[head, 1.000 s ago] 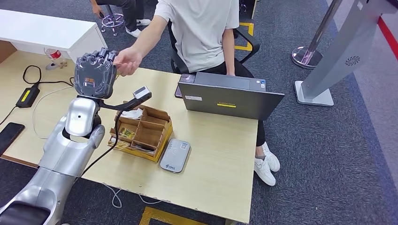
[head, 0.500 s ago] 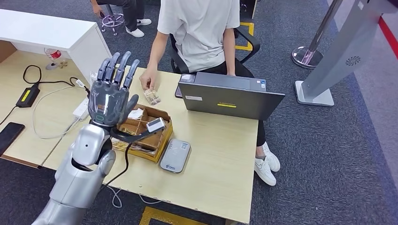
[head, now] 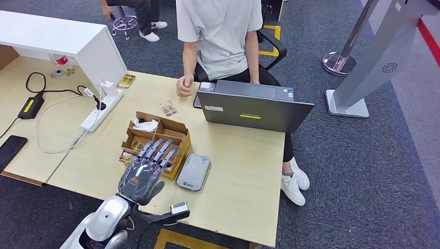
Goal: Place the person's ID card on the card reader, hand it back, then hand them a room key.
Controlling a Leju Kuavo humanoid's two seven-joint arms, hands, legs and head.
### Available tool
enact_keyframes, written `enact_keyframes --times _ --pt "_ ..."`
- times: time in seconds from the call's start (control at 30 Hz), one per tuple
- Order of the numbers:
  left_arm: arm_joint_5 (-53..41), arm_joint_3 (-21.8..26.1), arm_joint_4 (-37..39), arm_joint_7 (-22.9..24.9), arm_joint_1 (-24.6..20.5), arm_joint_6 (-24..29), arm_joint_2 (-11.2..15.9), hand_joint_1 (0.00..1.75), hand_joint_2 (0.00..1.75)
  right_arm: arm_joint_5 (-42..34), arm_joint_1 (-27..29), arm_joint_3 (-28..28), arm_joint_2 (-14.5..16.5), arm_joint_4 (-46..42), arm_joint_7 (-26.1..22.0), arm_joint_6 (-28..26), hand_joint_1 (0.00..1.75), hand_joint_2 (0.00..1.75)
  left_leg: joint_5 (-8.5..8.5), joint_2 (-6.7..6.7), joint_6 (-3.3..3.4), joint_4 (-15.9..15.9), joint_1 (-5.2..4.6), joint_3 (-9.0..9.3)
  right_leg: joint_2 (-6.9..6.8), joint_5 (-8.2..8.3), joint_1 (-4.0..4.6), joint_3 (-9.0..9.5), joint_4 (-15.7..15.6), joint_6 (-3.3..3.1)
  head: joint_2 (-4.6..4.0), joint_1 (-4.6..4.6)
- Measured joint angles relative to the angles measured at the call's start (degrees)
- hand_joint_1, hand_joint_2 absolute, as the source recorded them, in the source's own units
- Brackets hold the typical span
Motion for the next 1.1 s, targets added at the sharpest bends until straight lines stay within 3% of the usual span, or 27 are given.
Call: enact_keyframes --times 0.33,1.1 --pt "1.24 2.16 4.39 1.64 -1.57 -1.33 0.95 0.0 1.75 1.35 -0.01 -0.84 -0.32 -0.04 0.1 0.27 0.0 0.0 0.07 -0.03 0.02 0.01 -0.02 -0.01 -0.02 0.01 -0.02 0.02 0.0 0.0 0.0 0.01" --pt "0.09 3.15 8.99 4.63 -4.37 -2.15 0.16 0.0 1.75 3.89 -0.11 -0.95 -0.32 -0.04 0.42 0.91 0.0 0.0 0.07 -0.06 0.02 0.01 -0.01 0.0 -0.03 0.02 -0.01 0.02 0.0 -0.01 0.0 0.01"
